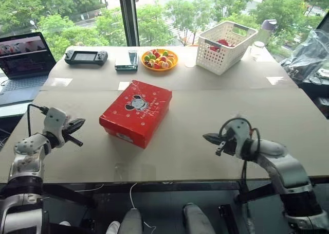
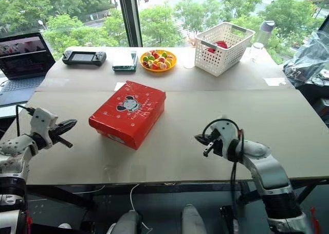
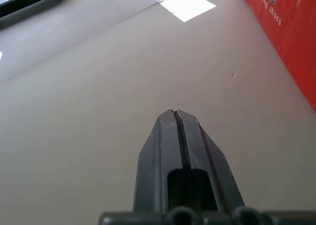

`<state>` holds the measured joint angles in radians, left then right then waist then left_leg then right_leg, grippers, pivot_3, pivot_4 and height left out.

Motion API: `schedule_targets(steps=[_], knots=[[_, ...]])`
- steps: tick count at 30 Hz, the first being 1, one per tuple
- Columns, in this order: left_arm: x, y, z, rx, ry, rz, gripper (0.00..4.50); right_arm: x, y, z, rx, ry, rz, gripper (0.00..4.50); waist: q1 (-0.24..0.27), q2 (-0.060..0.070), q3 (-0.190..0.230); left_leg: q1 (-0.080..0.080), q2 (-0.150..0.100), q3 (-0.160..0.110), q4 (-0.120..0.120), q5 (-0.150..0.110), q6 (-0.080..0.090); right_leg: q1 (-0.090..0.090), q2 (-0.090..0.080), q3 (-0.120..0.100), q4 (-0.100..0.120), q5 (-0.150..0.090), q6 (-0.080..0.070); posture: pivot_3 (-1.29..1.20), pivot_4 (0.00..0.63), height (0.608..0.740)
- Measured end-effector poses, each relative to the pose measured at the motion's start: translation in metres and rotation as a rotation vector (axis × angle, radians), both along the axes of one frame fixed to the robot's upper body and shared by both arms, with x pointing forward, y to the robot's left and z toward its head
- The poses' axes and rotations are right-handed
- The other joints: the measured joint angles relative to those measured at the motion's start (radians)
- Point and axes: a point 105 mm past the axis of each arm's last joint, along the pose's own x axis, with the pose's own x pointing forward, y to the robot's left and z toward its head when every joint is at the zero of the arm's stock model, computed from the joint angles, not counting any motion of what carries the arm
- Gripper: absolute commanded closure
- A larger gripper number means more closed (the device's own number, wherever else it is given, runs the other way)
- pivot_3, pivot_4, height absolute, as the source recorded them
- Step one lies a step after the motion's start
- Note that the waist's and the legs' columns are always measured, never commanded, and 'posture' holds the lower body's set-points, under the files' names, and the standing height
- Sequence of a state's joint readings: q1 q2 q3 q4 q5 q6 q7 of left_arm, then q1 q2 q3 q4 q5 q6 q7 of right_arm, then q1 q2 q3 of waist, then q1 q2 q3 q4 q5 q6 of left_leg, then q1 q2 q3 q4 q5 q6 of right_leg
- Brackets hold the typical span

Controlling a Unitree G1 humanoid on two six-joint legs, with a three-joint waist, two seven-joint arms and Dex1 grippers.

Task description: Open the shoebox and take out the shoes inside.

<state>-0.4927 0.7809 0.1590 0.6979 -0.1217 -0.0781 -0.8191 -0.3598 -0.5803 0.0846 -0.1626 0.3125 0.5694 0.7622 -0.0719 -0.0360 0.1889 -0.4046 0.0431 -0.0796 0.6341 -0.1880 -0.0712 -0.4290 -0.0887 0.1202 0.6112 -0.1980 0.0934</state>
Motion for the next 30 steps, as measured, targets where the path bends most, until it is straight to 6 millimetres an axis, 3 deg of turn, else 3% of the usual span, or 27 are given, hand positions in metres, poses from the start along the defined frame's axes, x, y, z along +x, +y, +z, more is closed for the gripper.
schedule_targets(steps=[3, 7, 11, 14, 23, 30], knots=[[0.015, -0.026, -0.001, 0.068, 0.014, -0.104, 4.50, 0.018, 0.030, 0.005, -0.016, -0.030, 0.035, 4.47, 0.001, -0.001, 0.000, -0.001, 0.000, 0.000, 0.000, 0.000, 0.000, 0.000, 0.000, 0.000, 0.000, 0.002, 0.002, 0.00, 0.150, 0.704], [0.024, -0.050, -0.003, 0.082, 0.021, -0.199, 4.50, 0.041, 0.045, -0.005, -0.025, -0.028, -0.017, 4.47, 0.005, -0.001, 0.000, -0.006, 0.000, 0.000, -0.001, 0.000, 0.000, -0.004, 0.000, -0.001, 0.000, 0.002, 0.007, 0.00, 0.150, 0.704], [0.028, -0.080, -0.003, 0.091, 0.022, -0.311, 4.50, 0.059, 0.064, -0.014, -0.051, -0.040, -0.034, 4.47, 0.006, -0.001, 0.000, -0.013, 0.000, -0.001, -0.003, 0.000, 0.000, -0.011, 0.000, -0.002, 0.002, 0.007, 0.000, 0.00, 0.150, 0.704], [0.026, -0.112, -0.003, 0.101, 0.016, -0.430, 4.50, 0.066, 0.072, -0.013, -0.051, -0.056, -0.040, 4.47, 0.010, -0.001, 0.000, -0.013, 0.000, -0.001, -0.003, 0.000, 0.000, -0.010, 0.000, -0.002, 0.002, 0.006, 0.000, 0.00, 0.150, 0.704], [0.007, -0.157, -0.009, 0.104, 0.039, -0.588, 4.50, 0.074, 0.035, -0.013, -0.081, -0.067, -0.134, 4.47, 0.015, -0.001, 0.000, -0.012, 0.000, -0.001, -0.001, 0.002, 0.002, -0.009, 0.000, -0.002, 0.003, 0.003, 0.006, 0.00, 0.150, 0.704], [-0.002, -0.185, -0.014, 0.068, 0.043, -0.646, 4.50, 0.060, -0.004, -0.015, -0.162, -0.070, -0.107, 4.47, 0.023, -0.001, 0.000, -0.012, 0.000, -0.001, -0.001, 0.002, 0.002, -0.009, 0.000, -0.002, 0.003, 0.003, 0.007, 0.00, 0.150, 0.704]])
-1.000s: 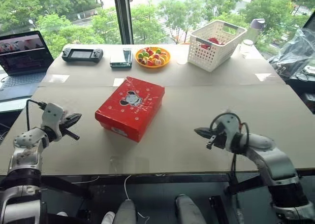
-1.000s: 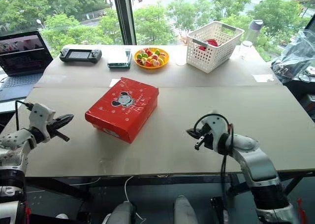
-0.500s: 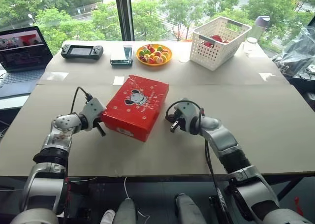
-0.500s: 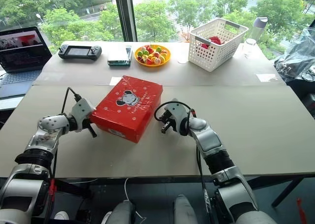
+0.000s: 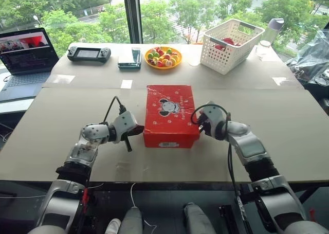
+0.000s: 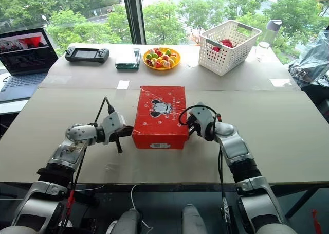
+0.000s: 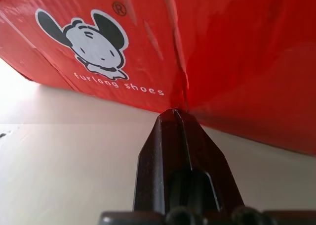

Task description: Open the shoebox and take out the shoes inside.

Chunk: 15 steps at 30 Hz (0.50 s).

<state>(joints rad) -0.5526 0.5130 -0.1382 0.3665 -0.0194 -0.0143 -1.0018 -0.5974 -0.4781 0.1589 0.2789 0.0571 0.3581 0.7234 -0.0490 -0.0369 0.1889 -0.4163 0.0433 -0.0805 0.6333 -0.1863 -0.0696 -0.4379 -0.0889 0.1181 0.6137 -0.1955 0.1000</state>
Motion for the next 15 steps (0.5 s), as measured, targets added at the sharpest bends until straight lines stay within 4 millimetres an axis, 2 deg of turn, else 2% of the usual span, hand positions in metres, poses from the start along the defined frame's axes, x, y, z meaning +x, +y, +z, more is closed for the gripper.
schedule_targets(steps=[7, 11, 13, 15], knots=[[-0.006, 0.007, -0.004, 0.005, 0.015, 0.024, 4.50, -0.003, -0.004, -0.002, 0.001, 0.007, 0.006, 4.47, -0.002, 0.000, 0.000, 0.002, 0.000, 0.000, 0.000, 0.000, 0.000, 0.001, 0.000, 0.000, 0.001, 0.000, 0.000, 0.00, 0.150, 0.704], [-0.016, 0.040, -0.003, -0.073, 0.070, 0.139, 4.50, -0.004, -0.007, -0.002, 0.002, 0.008, 0.007, 4.47, -0.009, 0.000, 0.000, 0.002, 0.000, 0.000, 0.000, 0.000, 0.000, 0.001, 0.000, 0.000, 0.001, 0.000, 0.000, 0.00, 0.150, 0.704], [-0.023, 0.062, 0.013, -0.209, 0.132, 0.220, 4.50, -0.007, -0.010, -0.002, 0.007, 0.019, 0.014, 4.47, -0.011, 0.000, 0.000, 0.001, 0.000, 0.000, 0.000, 0.000, 0.000, 0.001, 0.000, 0.000, 0.002, 0.000, 0.000, 0.00, 0.150, 0.704], [-0.030, 0.081, 0.030, -0.269, 0.155, 0.260, 4.50, -0.010, -0.015, -0.003, 0.018, 0.032, 0.022, 4.47, -0.011, 0.000, 0.000, 0.002, 0.000, 0.000, 0.001, 0.000, 0.000, 0.001, 0.000, 0.000, 0.001, 0.000, 0.000, 0.00, 0.150, 0.704]])
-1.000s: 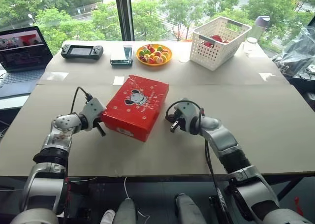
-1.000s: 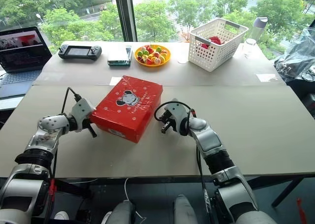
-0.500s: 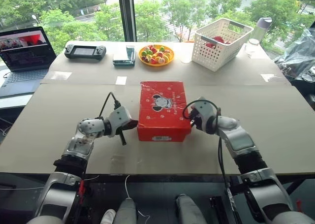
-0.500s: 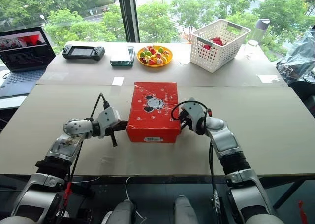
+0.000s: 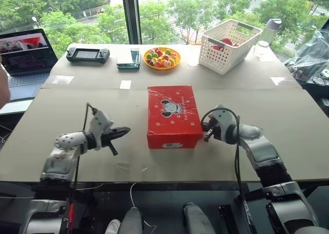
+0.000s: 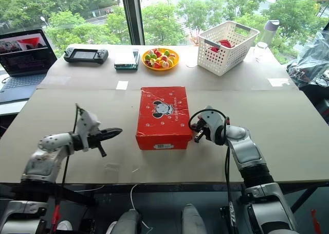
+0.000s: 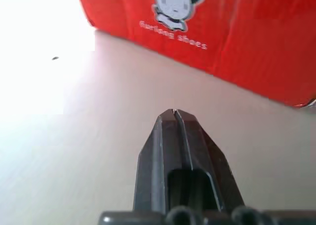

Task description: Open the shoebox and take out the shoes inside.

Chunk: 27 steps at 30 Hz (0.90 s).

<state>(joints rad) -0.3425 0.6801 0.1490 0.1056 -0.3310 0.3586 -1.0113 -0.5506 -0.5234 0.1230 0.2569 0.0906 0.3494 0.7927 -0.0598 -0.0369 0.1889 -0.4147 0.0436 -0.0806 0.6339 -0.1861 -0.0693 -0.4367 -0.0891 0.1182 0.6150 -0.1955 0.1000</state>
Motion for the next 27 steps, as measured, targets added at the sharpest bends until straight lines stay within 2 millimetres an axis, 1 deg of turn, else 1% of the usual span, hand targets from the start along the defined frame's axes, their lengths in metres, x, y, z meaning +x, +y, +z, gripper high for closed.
schedule_targets(steps=[2, 5, 7, 10, 12, 16, 23, 27], knots=[[-0.009, 0.015, 0.017, -0.039, 0.012, 0.025, 4.50, -0.005, -0.005, -0.001, 0.021, 0.024, 0.021, 4.47, 0.000, 0.000, 0.000, 0.000, 0.000, 0.000, 0.000, 0.000, 0.000, 0.000, 0.000, 0.000, 0.000, 0.000, 0.000, 0.00, 0.150, 0.704], [-0.019, 0.019, 0.029, -0.108, 0.038, 0.030, 4.50, -0.015, -0.008, -0.004, 0.044, 0.068, 0.077, 4.47, -0.001, 0.000, 0.000, 0.001, 0.000, 0.000, 0.000, 0.000, 0.000, 0.001, 0.000, 0.000, 0.000, 0.000, 0.000, 0.00, 0.150, 0.704], [-0.023, 0.017, 0.030, -0.133, 0.053, 0.023, 4.50, -0.020, -0.008, -0.006, 0.065, 0.089, 0.103, 4.47, -0.005, 0.000, 0.000, 0.002, 0.000, 0.000, 0.000, 0.000, 0.000, 0.002, 0.000, 0.000, 0.000, 0.000, 0.000, 0.00, 0.150, 0.704], [-0.031, 0.016, 0.028, -0.126, 0.079, 0.009, 4.50, -0.026, -0.005, -0.007, 0.103, 0.121, 0.153, 4.47, -0.010, 0.000, 0.000, 0.003, 0.000, 0.000, 0.000, 0.000, 0.000, 0.002, 0.001, 0.000, 0.000, 0.000, 0.000, 0.00, 0.150, 0.704], [-0.034, 0.015, 0.031, -0.124, 0.073, 0.006, 4.50, -0.028, -0.005, -0.008, 0.118, 0.137, 0.171, 4.47, -0.013, 0.000, 0.000, 0.004, 0.001, 0.000, 0.000, 0.000, 0.000, 0.002, 0.001, 0.000, 0.000, 0.000, 0.000, 0.00, 0.150, 0.704], [-0.039, 0.006, 0.036, -0.123, 0.060, -0.029, 4.50, -0.028, -0.006, -0.009, 0.155, 0.159, 0.177, 4.47, -0.012, 0.000, 0.000, 0.004, 0.001, 0.000, 0.000, 0.000, 0.000, 0.002, 0.001, 0.000, 0.001, 0.000, 0.000, 0.00, 0.150, 0.704], [-0.045, -0.004, 0.040, -0.128, 0.053, -0.065, 4.50, -0.027, -0.007, -0.009, 0.174, 0.176, 0.184, 4.47, -0.012, 0.000, 0.000, 0.004, 0.001, 0.001, 0.000, 0.000, 0.000, 0.002, 0.001, 0.000, 0.001, 0.000, -0.001, 0.00, 0.150, 0.704], [-0.052, -0.012, 0.043, -0.120, 0.061, -0.106, 4.50, -0.025, -0.006, -0.003, 0.188, 0.173, 0.189, 4.47, -0.013, 0.000, 0.000, 0.004, 0.001, 0.001, 0.000, 0.000, 0.000, 0.002, 0.001, 0.000, 0.001, 0.000, -0.001, 0.00, 0.150, 0.704]])
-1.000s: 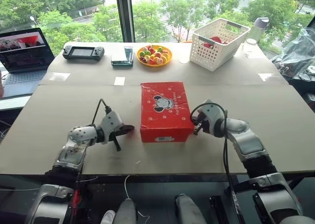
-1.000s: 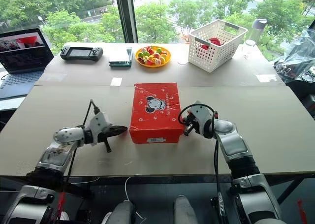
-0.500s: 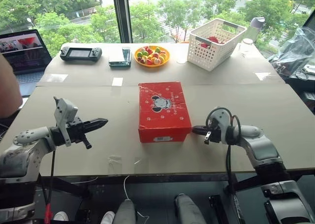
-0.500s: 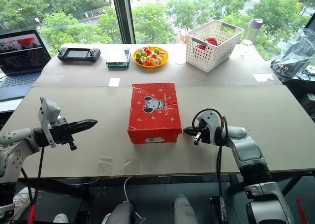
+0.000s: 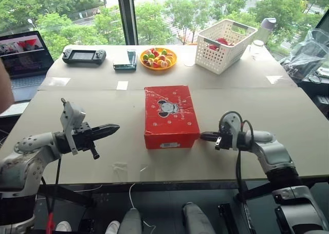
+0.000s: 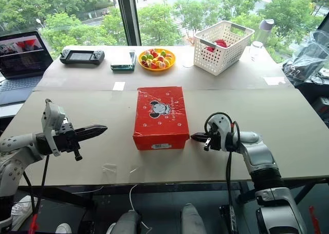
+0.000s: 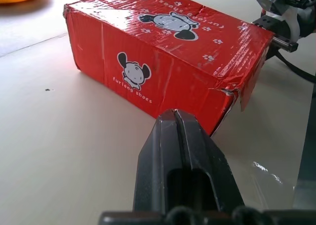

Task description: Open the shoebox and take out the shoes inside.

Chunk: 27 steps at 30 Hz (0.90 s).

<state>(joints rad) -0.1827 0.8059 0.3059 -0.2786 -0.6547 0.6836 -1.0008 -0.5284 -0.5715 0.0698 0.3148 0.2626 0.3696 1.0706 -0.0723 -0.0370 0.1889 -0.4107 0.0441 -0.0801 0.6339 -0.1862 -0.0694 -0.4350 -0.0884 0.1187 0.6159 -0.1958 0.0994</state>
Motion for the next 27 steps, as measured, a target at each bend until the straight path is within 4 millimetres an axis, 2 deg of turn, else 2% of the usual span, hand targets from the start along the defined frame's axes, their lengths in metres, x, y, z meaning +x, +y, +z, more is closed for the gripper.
schedule_targets(steps=[10, 18, 24, 27], knots=[[-0.010, -0.003, -0.006, 0.031, 0.038, -0.034, 4.50, -0.007, 0.013, 0.019, 0.089, 0.013, 0.076, 4.47, 0.000, 0.000, 0.000, 0.000, 0.000, 0.000, 0.000, 0.000, 0.000, 0.000, 0.000, 0.000, 0.000, 0.000, -0.001, 0.00, 0.150, 0.704], [-0.014, -0.007, -0.006, 0.026, 0.040, -0.051, 4.50, -0.001, 0.021, 0.063, 0.179, -0.058, 0.113, 4.47, 0.000, 0.000, 0.000, 0.001, 0.000, 0.000, 0.000, 0.000, 0.000, 0.000, 0.000, 0.000, 0.002, -0.001, -0.001, 0.00, 0.150, 0.704], [-0.015, -0.009, -0.005, 0.023, 0.037, -0.048, 4.50, -0.001, 0.025, 0.073, 0.191, -0.068, 0.137, 4.47, 0.001, 0.000, 0.000, 0.000, 0.000, 0.000, 0.000, 0.000, 0.000, 0.000, 0.000, 0.000, 0.002, -0.001, -0.001, 0.00, 0.150, 0.704], [-0.017, -0.008, -0.003, 0.030, 0.041, -0.038, 4.50, -0.005, 0.035, 0.085, 0.170, -0.101, 0.186, 4.47, -0.003, 0.000, 0.000, 0.000, 0.000, 0.000, 0.000, 0.000, 0.000, -0.002, 0.001, 0.001, 0.003, -0.001, -0.001, 0.00, 0.150, 0.704]])
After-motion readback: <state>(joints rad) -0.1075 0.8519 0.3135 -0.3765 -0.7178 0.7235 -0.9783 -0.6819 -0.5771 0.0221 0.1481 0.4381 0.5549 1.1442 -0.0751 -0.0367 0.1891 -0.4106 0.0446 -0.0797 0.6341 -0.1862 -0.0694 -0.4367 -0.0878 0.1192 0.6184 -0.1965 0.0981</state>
